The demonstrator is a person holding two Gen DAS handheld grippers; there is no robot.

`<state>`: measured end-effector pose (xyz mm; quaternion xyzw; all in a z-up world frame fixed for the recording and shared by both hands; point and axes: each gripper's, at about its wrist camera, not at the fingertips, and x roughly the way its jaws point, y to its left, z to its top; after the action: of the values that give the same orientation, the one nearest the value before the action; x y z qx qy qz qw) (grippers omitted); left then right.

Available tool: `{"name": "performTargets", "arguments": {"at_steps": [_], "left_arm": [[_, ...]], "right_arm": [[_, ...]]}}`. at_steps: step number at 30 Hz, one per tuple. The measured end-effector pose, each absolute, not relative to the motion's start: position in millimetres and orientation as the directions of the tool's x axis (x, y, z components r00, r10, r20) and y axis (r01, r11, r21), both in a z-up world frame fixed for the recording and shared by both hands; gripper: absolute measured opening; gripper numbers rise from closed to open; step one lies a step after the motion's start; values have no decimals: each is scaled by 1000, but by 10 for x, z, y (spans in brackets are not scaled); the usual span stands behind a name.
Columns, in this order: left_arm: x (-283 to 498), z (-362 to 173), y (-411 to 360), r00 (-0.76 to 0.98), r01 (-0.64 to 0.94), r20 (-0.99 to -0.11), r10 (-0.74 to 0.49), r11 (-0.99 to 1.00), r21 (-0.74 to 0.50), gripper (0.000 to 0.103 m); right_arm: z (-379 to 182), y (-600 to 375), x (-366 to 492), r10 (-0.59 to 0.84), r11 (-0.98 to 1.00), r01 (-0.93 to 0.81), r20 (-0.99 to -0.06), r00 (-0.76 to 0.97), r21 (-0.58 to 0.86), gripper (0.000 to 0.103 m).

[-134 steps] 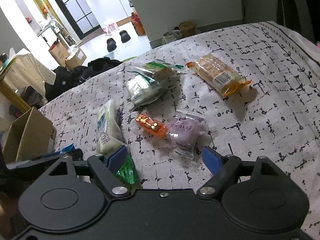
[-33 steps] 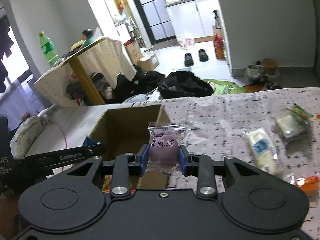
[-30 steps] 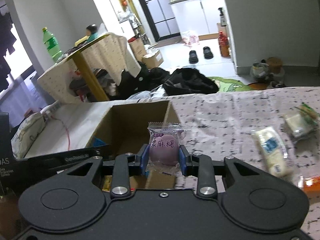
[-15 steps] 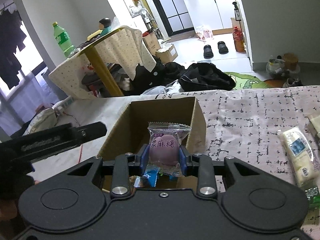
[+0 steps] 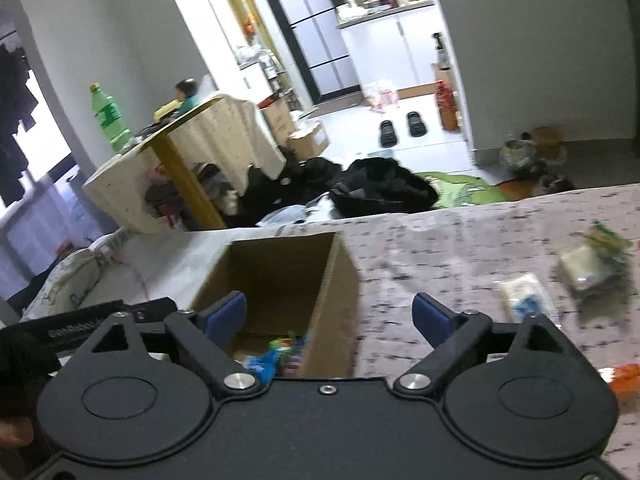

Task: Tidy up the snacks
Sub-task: 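Carry both candies over the cardboard box and open both grippers to drop them, then move both grippers back from the box toward the snack pile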

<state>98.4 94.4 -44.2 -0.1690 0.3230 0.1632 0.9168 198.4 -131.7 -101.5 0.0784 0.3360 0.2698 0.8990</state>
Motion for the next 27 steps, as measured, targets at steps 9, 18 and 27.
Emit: {"name": "performTargets", "arguments": {"at_steps": [9,18,27], "left_arm": [[1119,-524,711,735,-368,-665,132,901,-228,86],[1215,-550,449,758,-284,-647,76,933,-222,98],[1340,-591,166,760,-184,-650,5,961,-207,103]], "right_arm": [[-994,-1765,1901,458,889,-355,-558,692,289,103],[-1066,-2137,1826,378,926,-286,-593,711,248,103],[-1118,-2438,1780,325,945,-232,-607,725,229,103]]}}
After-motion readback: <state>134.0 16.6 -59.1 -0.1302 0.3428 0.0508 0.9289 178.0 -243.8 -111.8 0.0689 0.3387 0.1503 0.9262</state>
